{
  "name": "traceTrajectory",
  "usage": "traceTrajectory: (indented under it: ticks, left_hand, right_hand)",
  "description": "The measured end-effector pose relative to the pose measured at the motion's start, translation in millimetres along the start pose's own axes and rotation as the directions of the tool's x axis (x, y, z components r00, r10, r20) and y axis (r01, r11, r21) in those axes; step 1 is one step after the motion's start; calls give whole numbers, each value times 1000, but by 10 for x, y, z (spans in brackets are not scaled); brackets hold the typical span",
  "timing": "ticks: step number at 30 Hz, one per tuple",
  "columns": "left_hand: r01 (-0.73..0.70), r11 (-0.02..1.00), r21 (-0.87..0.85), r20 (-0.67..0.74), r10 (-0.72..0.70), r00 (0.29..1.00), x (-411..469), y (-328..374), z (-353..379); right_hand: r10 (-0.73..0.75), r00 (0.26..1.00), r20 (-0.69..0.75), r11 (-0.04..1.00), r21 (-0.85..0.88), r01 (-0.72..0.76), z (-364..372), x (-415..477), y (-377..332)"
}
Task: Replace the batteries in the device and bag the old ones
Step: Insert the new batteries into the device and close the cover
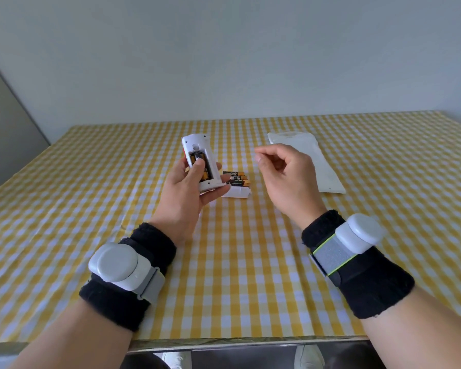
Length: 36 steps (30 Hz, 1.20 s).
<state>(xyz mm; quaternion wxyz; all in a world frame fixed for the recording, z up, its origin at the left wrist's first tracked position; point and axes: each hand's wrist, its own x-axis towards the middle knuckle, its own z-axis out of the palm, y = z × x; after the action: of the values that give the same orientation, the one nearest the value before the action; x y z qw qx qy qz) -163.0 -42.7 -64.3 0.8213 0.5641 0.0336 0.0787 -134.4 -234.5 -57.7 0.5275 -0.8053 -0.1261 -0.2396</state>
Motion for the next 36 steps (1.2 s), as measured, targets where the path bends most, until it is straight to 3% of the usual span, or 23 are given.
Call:
traceTrajectory:
  ticks: [3,7,12,21,27,32,36]
  left_hand:
    - [-1,999,44,-8,1,1000,9,13,-38]
    - [-3,998,58,9,2,1000,-7,-2,-28]
    - [15,998,58,23,-17,1000,-21,-11,8]
    - [49,999,4,-23,-49,999,-37,26,41]
    - [53,998,23,-11,-53,999,-22,13,20]
    - [59,996,68,20,-61,998,-19,-10,0]
    - [82,990,112,65,-90,994,-32,-11,8]
  right_hand:
    - [16,999,45,990,-143,-9,-16,19,33]
    - [52,956,290,930,-363,59,37,-25,65]
    - [126,885,448,889,-446,100,6,-40,51]
    - [125,815,566,920,-373,118,-117,-18,-6]
    - [53,875,482,936,-330,125,-138,-3,-12]
    - [-41,956,289,991,-113,76,-206,60,-33]
    - [-37,964,262,983,181,-11,-228,62,-89]
